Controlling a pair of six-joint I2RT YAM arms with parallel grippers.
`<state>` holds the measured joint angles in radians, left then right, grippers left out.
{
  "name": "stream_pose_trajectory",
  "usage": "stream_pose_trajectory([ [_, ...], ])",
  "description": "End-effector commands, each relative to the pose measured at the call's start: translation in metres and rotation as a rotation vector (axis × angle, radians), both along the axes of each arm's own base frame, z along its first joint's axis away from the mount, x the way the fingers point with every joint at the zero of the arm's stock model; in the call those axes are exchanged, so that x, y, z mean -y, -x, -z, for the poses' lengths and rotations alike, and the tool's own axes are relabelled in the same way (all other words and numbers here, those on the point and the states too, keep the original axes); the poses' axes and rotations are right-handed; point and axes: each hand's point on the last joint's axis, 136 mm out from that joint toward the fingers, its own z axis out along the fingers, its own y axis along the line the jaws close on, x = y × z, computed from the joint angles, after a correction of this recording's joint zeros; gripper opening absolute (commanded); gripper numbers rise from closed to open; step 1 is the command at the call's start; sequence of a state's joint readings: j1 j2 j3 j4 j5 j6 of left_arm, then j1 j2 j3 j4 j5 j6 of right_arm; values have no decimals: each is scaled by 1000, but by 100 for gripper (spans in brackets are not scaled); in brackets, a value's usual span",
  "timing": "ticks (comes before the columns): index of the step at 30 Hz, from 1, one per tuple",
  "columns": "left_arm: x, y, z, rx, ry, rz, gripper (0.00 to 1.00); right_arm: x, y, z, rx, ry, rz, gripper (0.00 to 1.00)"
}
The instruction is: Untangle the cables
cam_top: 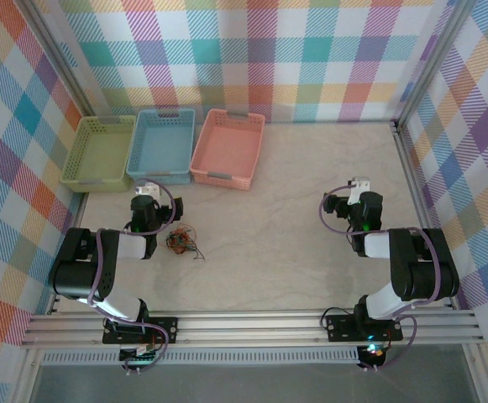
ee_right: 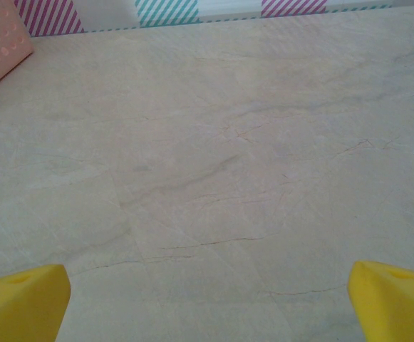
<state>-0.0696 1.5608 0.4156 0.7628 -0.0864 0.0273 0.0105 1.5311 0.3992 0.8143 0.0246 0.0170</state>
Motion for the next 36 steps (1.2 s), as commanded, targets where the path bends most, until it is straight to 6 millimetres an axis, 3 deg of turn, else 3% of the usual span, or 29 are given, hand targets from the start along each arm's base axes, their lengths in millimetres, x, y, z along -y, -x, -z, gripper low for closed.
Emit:
stream_pose_trajectory([
  [1, 1, -6, -9, 38, 5, 11, 100, -4, -4, -7, 25, -3, -17, 100],
  [15, 1, -6, -13, 45, -9, 4, 100, -3, -4, -8, 27, -2, -16, 100],
  [19, 0, -6, -38, -6, -65, -45, 100, -4, -4, -7, 28, -3, -17, 100],
  [21, 2, -1, -64, 57, -76, -55, 100, -5, -3, -11, 28, -2, -27, 100],
  [26, -2, 7, -115, 123, 54, -131, 100, 1, 7, -36, 28, -12, 17, 100],
  [29, -20, 6, -130, 98, 188, -297, 100, 0, 18, -48, 51, -21, 15, 100],
  [33, -1, -21, -141, -1, 272, -204, 100, -5, 30, -63, 103, -64, -3, 100],
  [36, -2, -48, -144, -81, 250, -226, 100, -14, 35, -74, 136, -109, -39, 100],
])
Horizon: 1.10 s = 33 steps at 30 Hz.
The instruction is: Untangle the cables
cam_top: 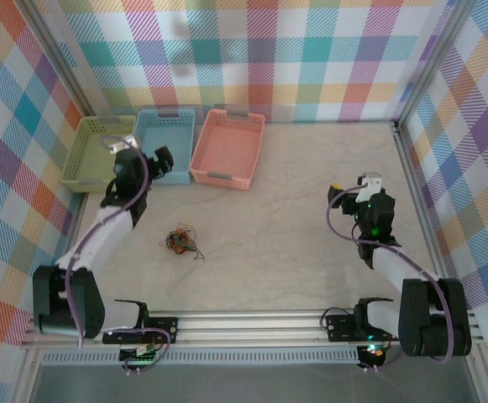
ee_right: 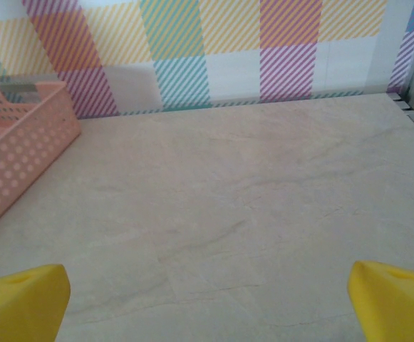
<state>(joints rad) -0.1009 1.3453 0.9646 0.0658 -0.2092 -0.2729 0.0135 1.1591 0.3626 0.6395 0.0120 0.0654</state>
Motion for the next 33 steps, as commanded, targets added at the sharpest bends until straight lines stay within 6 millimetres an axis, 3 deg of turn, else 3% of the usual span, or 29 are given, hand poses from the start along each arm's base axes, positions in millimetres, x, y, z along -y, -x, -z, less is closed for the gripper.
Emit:
stream_pose_trajectory([
  [1, 0, -15, 31, -201, 33, -6, 100, -12, 9, 4, -23, -60, -47, 100],
  [4, -16, -44, 39, -275, 61, -37, 100, -14, 9, 4, -30, -85, -53, 100],
  [14, -80, -102, 92, -493, 62, -172, 95, -20, 7, 5, -45, -69, -70, 100],
  [19, -107, -117, 81, -494, 68, -207, 93, -21, 4, 6, -55, -65, -74, 100],
  [26, -118, -142, 86, -536, 59, -211, 92, -21, 2, 6, -56, -67, -75, 100],
  [33, -116, -155, 92, -562, 105, -188, 88, -22, 1, 6, -57, -65, -81, 100],
])
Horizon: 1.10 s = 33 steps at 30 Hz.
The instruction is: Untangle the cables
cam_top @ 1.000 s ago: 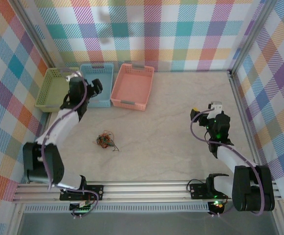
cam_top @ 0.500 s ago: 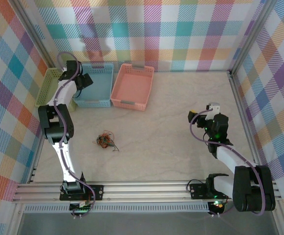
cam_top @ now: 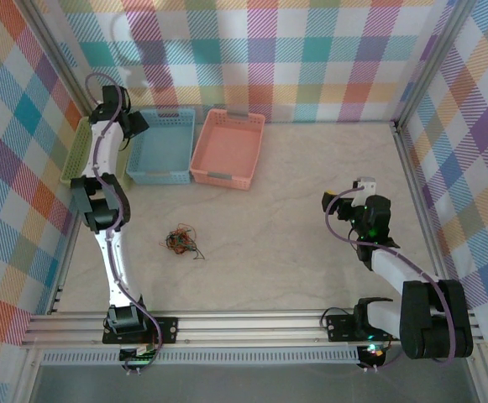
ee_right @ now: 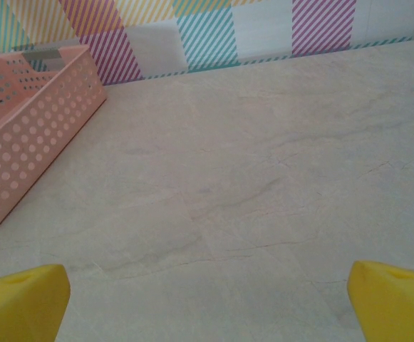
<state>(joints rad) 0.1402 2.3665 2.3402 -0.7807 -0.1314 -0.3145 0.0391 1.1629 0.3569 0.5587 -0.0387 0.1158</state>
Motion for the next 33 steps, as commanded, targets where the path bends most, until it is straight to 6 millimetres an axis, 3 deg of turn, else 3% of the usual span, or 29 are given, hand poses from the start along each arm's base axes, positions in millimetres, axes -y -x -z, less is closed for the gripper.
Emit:
stream_pose_trajectory([
  [1, 0, 8, 12, -81, 26, 12, 87, -5, -8, -16, 40, -7, -21, 100],
  [6, -4, 10, 22, -114, 11, 13, 86, -6, -8, -16, 41, -7, -28, 100],
  [9, -3, 13, 32, -138, 27, 17, 81, -7, -8, -17, 42, -6, -30, 100],
  [23, 7, 14, 54, -189, 116, 14, 81, -6, -8, -16, 36, -3, -29, 100],
  [33, 20, 21, 60, -225, 173, 49, 69, -6, -8, -16, 37, -3, -28, 100],
])
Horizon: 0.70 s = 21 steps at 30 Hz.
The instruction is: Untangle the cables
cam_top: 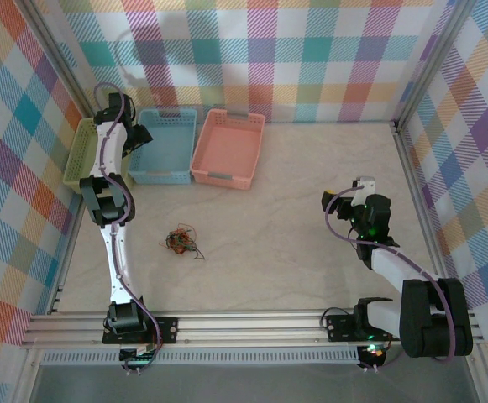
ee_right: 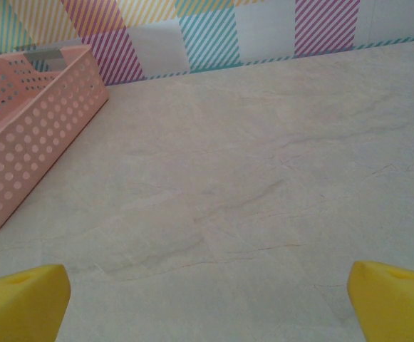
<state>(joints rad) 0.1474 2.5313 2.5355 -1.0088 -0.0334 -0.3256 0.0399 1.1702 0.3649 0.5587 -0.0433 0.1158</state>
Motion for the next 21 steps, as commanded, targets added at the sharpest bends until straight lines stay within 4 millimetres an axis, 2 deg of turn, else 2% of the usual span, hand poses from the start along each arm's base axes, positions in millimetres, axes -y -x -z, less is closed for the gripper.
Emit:
stream_pose_trajectory([
  [1, 8, 10, 8, -49, 66, 16, 69, -5, -6, -14, 34, -1, -23, 100],
  [8, 35, 13, 4, -66, 70, 84, 67, -5, -7, -14, 35, -1, -21, 100],
  [12, 56, 18, 9, -93, 60, 129, 61, -4, -6, -14, 34, -2, -20, 100],
  [14, 66, 20, 12, -99, 57, 148, 54, -5, -6, -14, 32, -2, -20, 100],
  [19, 95, 20, 8, -85, 10, 213, 47, -4, -6, -14, 33, -1, -19, 100],
  [21, 107, 20, 10, -86, 20, 240, 39, -5, -7, -14, 33, -2, -21, 100],
])
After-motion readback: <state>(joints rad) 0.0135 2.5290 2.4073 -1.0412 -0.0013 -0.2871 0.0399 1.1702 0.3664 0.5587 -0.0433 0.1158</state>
